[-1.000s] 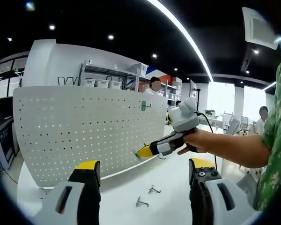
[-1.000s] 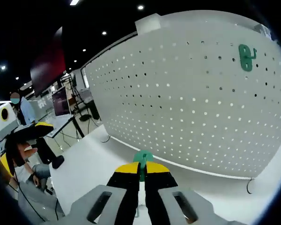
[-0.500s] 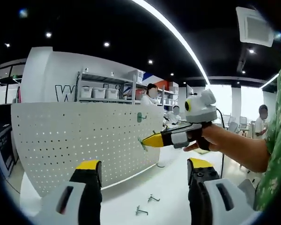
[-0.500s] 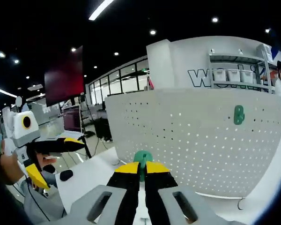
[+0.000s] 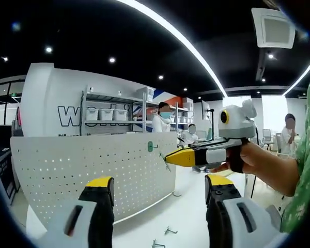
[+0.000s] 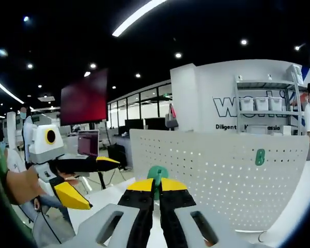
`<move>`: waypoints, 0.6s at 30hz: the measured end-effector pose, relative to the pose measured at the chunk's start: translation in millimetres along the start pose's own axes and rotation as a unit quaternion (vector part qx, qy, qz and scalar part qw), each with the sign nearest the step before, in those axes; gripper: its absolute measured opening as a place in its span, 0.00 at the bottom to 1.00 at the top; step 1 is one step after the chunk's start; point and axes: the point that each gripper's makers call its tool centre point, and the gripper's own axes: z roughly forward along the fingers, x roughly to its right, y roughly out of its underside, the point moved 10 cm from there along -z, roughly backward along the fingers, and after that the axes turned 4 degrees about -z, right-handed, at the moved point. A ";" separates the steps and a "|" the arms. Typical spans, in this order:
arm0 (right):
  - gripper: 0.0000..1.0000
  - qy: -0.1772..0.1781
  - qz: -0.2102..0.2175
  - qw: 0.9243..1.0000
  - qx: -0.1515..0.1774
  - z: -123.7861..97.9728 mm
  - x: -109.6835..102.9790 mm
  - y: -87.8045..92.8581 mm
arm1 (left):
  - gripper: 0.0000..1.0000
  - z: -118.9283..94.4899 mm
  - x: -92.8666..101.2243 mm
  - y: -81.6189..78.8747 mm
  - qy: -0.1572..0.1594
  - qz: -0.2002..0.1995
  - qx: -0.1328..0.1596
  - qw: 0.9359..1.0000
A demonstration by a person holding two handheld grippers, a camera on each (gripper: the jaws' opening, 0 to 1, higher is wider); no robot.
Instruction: Insert the hook assembly into the mounting plate slot until the hook locks in place.
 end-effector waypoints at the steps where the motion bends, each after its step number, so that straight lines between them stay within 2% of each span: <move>1: 0.01 -0.001 -0.003 1.000 0.004 -1.3 -2.2 -2.2 | 0.73 0.0 0.3 -0.4 0.001 0.001 0.001 1.000; 11: 0.01 -0.006 -0.020 1.000 0.016 -4.5 -15.7 -8.7 | 0.66 2.3 4.2 -4.4 0.004 0.011 -0.002 1.000; 18: 0.01 -0.011 -0.020 1.000 0.019 -4.0 -19.7 -8.6 | 0.53 4.9 6.3 -6.3 0.007 0.017 -0.004 1.000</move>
